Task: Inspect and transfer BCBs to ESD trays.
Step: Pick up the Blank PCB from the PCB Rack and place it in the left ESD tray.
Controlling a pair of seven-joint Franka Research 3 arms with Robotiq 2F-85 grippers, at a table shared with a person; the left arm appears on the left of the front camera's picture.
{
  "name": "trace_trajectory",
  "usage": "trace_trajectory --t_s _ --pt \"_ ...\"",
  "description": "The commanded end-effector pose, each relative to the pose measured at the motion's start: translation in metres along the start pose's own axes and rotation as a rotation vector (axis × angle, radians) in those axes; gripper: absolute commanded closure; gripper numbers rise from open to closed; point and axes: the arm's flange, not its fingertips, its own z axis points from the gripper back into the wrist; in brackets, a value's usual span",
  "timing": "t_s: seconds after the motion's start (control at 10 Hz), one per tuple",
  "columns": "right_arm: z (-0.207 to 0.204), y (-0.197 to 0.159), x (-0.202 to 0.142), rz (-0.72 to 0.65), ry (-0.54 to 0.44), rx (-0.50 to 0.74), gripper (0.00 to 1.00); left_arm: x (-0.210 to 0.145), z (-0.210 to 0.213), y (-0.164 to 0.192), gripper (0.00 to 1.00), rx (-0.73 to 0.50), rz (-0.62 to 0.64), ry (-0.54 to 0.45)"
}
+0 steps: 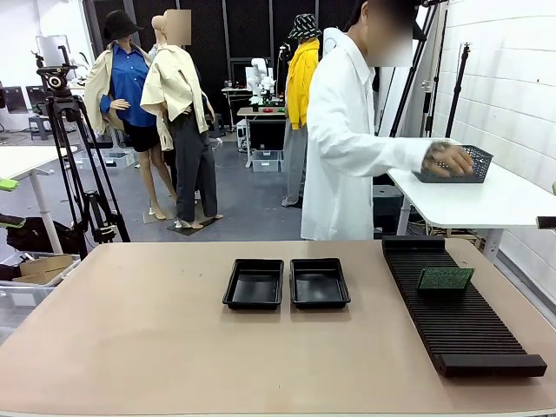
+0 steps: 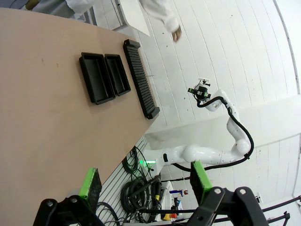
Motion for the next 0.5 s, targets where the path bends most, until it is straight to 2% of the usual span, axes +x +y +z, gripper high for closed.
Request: trace_trajectory --t_s 0.0,0.4 --pt "0.0011 -0.0009 -0.0014 -0.001 0.006 0.002 0.00 -0.0018 0.0001 -0.0017 0.00 0.002 -0.001 -0.007" --pt "0.0011 -0.0009 -0.0014 -0.001 0.006 0.002 0.00 -0.0018 0.0001 -0.0017 0.00 0.002 -0.001 -0.007"
